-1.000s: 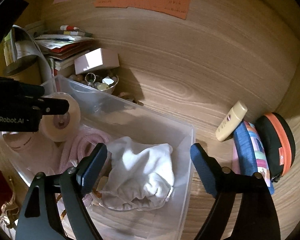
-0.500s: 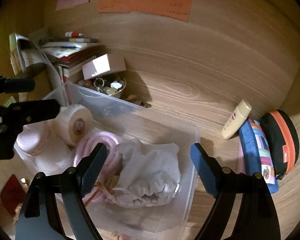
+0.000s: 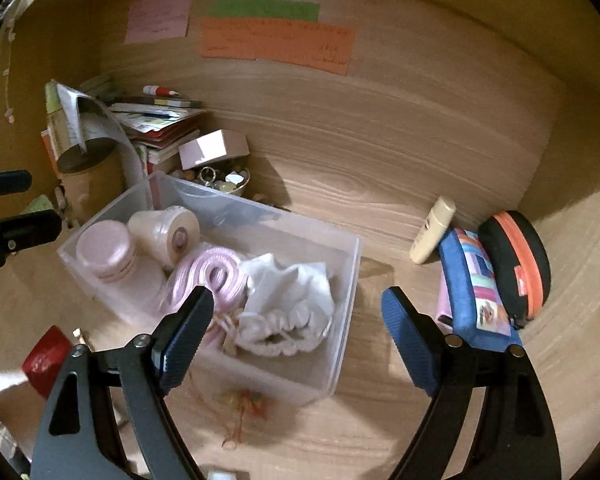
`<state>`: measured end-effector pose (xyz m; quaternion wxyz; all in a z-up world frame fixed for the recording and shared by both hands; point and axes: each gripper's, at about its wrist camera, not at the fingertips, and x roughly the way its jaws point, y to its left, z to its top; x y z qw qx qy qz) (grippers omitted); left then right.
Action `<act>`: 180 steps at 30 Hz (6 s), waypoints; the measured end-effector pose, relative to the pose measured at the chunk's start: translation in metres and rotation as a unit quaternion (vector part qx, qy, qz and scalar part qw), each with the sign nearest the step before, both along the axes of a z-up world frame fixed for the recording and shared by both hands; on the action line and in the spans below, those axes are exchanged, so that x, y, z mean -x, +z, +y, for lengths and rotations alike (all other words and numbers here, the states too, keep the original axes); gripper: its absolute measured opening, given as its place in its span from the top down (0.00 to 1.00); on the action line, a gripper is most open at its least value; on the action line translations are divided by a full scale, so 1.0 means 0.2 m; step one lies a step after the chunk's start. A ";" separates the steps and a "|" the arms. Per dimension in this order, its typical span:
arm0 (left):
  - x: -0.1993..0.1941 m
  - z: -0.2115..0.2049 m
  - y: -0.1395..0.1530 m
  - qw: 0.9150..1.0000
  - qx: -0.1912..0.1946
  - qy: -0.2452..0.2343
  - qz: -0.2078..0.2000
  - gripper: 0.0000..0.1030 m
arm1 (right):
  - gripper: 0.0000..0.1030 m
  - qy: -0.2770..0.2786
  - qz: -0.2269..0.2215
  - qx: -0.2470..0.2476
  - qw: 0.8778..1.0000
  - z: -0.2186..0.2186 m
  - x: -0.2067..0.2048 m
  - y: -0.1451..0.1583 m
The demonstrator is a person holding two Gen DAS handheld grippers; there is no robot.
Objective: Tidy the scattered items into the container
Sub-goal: 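Move the left gripper toward the red drawstring pouch on the desk, then grasp the red pouch with the left gripper while the right gripper grasps the beaded keychain, then carry the red pouch and keychain into the clear box and release both, then grasp the white block with the left gripper while the right gripper grasps the light-blue bottle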
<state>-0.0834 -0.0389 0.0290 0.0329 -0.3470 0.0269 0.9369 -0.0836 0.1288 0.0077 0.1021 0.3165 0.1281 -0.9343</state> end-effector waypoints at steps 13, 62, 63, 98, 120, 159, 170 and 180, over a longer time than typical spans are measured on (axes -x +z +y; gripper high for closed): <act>-0.24 -0.11 -0.19 0.999 0.015 0.022 -0.043 0.09 | 0.18 -0.013 -0.010 0.001 1.000 0.11 -0.19 -0.05; -0.29 -0.11 -0.56 0.994 -0.021 0.030 -0.107 0.77 | 0.71 0.078 -0.161 0.029 0.983 -0.04 -0.02 -0.48; -0.29 -0.11 -0.56 0.993 -0.024 0.032 -0.107 0.82 | 0.71 0.078 -0.157 0.029 0.984 -0.04 -0.03 -0.47; -0.28 0.09 -0.09 0.999 -0.038 -0.017 -0.001 0.88 | 0.72 0.071 -0.040 0.080 0.993 0.11 -0.13 -0.06; 0.07 0.36 -0.11 0.997 -0.039 -0.071 -0.014 0.88 | 0.72 0.062 -0.072 0.114 0.989 0.17 0.14 -0.19; 0.06 0.40 -0.14 0.996 -0.033 -0.076 -0.011 0.38 | 0.52 0.053 -0.050 0.066 0.995 0.11 0.06 -0.18; -0.12 0.31 -0.07 0.997 -0.037 -0.064 0.006 0.29 | 0.27 0.033 -0.020 0.040 0.998 0.13 -0.12 -0.09; -0.29 0.26 -0.13 0.998 -0.031 -0.048 -0.012 0.23 | 0.21 0.018 -0.015 0.030 0.999 0.19 -0.30 -0.10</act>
